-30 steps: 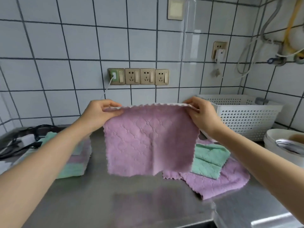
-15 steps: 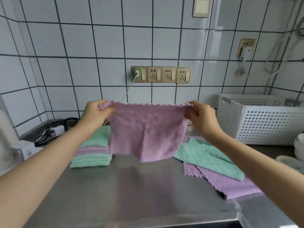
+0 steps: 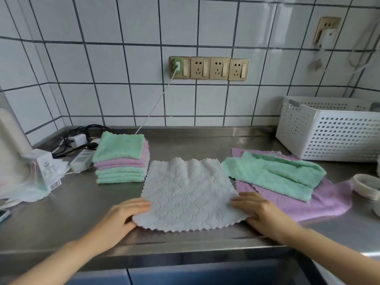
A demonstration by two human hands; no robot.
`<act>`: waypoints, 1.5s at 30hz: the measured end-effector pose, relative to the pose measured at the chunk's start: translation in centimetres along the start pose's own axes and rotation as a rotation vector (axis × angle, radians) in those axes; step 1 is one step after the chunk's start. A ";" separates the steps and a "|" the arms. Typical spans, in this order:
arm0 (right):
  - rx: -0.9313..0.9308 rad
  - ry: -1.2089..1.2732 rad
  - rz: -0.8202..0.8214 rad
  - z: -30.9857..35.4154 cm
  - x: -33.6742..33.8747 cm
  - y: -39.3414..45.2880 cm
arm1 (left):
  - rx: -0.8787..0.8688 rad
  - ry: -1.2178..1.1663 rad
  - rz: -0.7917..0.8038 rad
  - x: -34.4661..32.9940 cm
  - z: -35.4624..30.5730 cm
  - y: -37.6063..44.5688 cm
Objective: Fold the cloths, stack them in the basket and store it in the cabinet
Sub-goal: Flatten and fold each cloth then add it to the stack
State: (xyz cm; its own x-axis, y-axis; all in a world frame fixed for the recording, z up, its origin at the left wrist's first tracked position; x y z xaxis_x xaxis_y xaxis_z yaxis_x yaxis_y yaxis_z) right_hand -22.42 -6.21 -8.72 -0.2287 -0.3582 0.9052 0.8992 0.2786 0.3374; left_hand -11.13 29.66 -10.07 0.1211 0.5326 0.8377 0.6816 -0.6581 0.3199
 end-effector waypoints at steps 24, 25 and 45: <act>-0.504 0.702 -0.302 2.5 3.0 1.8 | 0.504 -0.535 -0.211 3.2 -2.5 0.0; -0.579 0.726 -0.327 1.9 2.4 3.0 | 0.541 -0.515 -0.244 2.9 -1.8 0.6; -0.847 0.202 -0.164 -2.0 -2.6 8.6 | 0.765 -0.049 -0.259 0.7 2.0 2.8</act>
State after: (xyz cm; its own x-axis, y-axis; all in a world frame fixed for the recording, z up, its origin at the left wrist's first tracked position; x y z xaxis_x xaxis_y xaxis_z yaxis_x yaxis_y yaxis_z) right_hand -13.38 -4.70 -8.72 -0.3810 -0.5087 0.7721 0.8534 -0.5147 0.0821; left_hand -7.68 29.22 -9.45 -0.0892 0.6525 0.7525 0.9951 0.0263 0.0951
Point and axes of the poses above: each hand's wrist, its own y-axis towards the middle knuckle, its own x-axis out of the back of the hand, z = x × y, the point moved 4 cm from there along y, towards the middle knuckle, and after that the axes turned 2 degrees about y, right-handed, at the moved point
